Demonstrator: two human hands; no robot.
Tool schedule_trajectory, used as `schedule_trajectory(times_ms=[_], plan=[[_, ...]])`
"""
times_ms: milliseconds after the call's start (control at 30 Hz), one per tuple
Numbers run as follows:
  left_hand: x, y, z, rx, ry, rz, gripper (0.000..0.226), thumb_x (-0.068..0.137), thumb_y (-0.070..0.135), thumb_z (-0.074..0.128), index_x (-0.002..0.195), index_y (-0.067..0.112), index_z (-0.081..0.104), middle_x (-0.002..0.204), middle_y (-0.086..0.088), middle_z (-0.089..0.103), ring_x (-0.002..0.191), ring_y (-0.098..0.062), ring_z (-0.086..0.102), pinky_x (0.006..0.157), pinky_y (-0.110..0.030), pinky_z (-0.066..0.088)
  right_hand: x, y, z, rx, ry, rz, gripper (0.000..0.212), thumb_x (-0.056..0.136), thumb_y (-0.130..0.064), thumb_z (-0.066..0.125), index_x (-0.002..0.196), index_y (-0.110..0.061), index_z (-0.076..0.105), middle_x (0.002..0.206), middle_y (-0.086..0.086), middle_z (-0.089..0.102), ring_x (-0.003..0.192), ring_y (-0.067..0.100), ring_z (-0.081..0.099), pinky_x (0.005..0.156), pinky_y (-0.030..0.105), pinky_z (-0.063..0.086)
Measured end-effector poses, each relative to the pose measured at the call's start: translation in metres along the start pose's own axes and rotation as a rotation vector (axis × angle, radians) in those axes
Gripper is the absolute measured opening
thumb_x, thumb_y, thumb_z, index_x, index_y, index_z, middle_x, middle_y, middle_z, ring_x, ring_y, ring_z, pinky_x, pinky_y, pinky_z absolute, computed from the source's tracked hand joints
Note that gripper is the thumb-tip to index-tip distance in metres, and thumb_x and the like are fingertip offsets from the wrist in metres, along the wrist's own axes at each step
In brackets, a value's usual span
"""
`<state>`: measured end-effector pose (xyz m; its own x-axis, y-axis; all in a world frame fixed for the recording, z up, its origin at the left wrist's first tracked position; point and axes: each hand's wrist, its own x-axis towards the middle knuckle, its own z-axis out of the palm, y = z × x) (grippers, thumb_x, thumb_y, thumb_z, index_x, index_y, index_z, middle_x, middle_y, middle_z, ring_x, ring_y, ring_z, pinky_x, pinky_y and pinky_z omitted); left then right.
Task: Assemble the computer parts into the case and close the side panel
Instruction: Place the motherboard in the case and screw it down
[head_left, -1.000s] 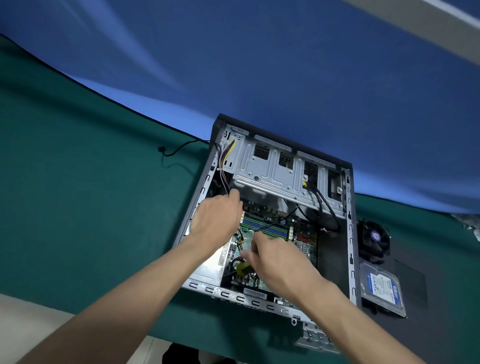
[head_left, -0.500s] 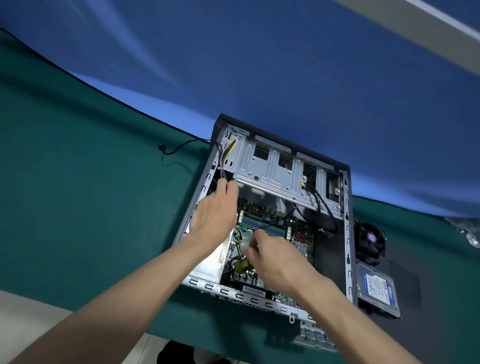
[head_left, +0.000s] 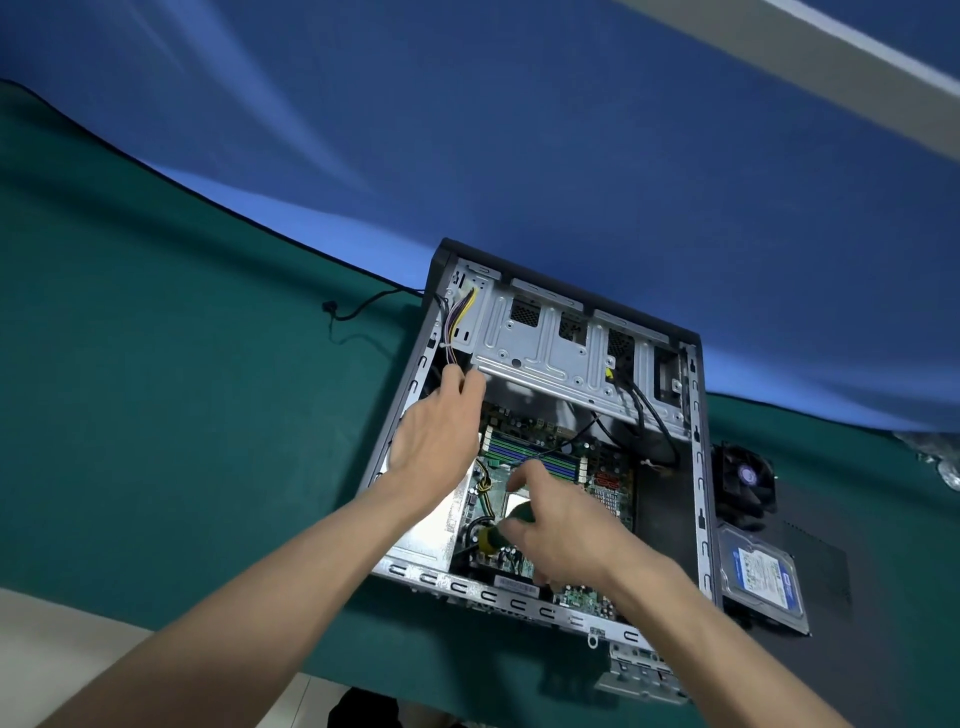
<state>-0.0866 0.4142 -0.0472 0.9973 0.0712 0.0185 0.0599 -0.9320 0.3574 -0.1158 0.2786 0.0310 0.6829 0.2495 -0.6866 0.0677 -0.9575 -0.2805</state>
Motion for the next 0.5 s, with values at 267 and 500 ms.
schedule_trajectory(times_ms=[267,500], plan=[[0.0009,0.0013,0.0000,0.012,-0.005,-0.005,0.018,0.092,0.008,0.048,0.107,0.016,0.040,0.099,-0.003,0.045,0.060,-0.019,0.036,0.050,-0.030,0.023,-0.0036,-0.0014,0.0024,0.039,0.062,0.024,0.045,0.097,-0.035,0.049,0.134,-0.020,0.029,0.121,0.012,0.055,0.090,0.026,0.058,0.081,0.038,0.048],[0.0007,0.0008,-0.0009,0.007,-0.016,-0.008,0.020,0.092,0.008,0.049,0.107,0.016,0.039,0.103,-0.004,0.040,0.060,-0.019,0.038,0.050,-0.031,0.028,-0.0080,-0.0079,0.0024,0.081,0.007,0.034,0.050,0.096,-0.033,0.052,0.137,-0.024,0.025,0.126,0.013,0.049,0.101,0.031,0.061,0.090,0.041,0.049]])
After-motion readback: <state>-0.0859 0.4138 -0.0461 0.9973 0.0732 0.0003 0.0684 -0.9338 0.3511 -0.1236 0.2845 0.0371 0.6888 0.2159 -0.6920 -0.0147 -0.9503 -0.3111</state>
